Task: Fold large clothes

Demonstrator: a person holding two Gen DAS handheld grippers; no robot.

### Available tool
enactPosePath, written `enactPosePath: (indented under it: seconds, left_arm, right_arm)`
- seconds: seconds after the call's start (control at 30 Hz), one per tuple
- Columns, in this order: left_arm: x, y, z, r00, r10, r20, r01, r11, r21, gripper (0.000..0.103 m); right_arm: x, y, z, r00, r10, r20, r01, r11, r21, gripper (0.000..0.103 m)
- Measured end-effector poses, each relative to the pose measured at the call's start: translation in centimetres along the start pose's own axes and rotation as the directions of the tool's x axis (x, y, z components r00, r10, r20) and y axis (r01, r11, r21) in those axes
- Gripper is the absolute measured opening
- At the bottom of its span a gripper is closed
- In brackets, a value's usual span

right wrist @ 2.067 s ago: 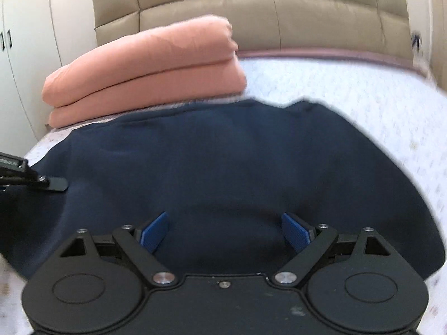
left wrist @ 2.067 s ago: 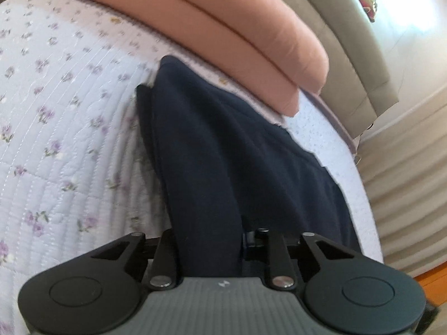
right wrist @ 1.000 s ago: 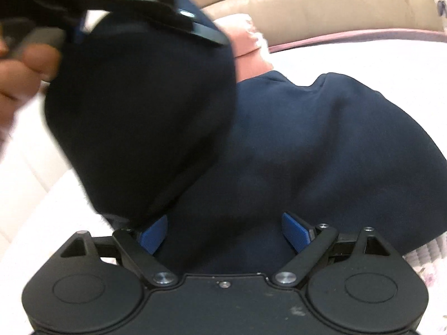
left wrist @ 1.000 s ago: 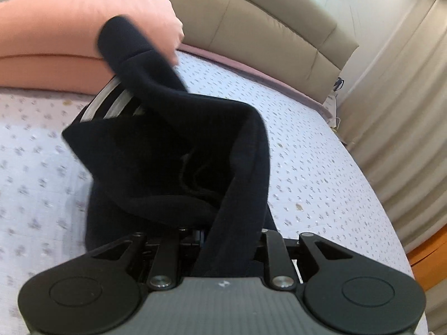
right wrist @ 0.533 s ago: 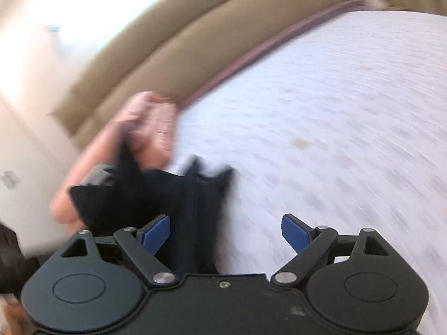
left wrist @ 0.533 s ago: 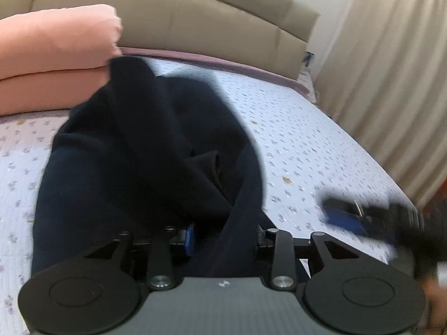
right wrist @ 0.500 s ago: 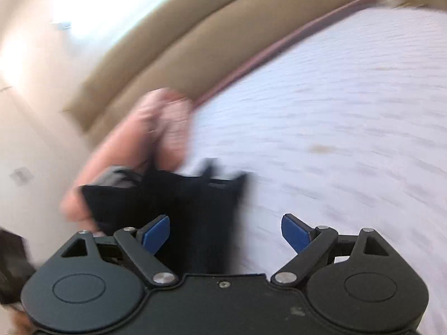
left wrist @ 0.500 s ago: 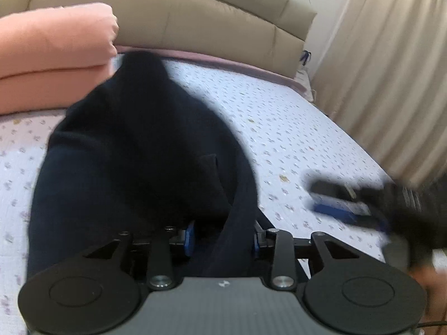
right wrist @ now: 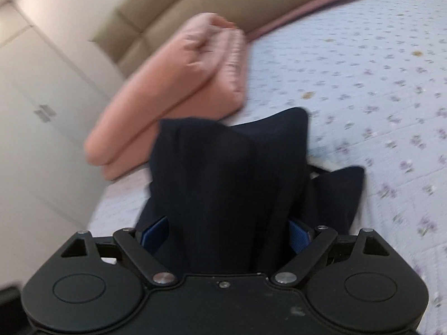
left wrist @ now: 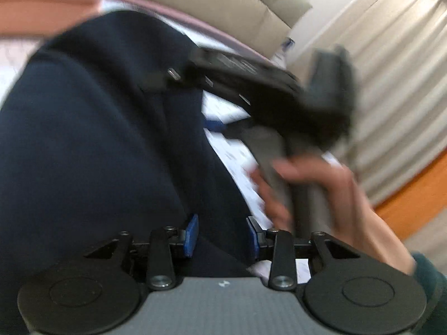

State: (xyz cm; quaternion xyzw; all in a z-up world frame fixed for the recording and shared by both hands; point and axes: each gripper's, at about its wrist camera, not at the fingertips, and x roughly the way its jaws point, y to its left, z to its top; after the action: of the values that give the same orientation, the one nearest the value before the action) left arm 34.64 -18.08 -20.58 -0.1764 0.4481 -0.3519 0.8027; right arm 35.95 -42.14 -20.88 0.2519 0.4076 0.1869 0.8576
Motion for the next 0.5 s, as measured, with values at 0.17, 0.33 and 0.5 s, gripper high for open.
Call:
enactPosePath:
  seconds: [0.17, 0.33, 0.5]
  left_arm:
    - [-4.9, 0.7, -0.5, 0.999, -0.048, 0.003, 0.048, 0.995, -0.083, 0.07]
    - [-10.8, 3.3, 0.8, 0.993, -0.087, 0.084, 0.094, 0.992, -0.084, 0.092]
    - [-13.6, 7.3, 1.7, 0.977, 0.067, 0.205, -0.05, 0.995, -0.089, 0.092]
  right_arm:
    - [0.5, 1.8, 0.4, 0.999, -0.03, 0.038, 0.032, 0.998, -0.06, 0.019]
    - [-4.2, 4.3, 1.6, 0.981, 0.005, 0.193, 0.019, 0.992, -0.122, 0.014]
    - [-1.4, 0.1, 3.3, 0.995, -0.05, 0.084, 0.052, 0.999, -0.015, 0.017]
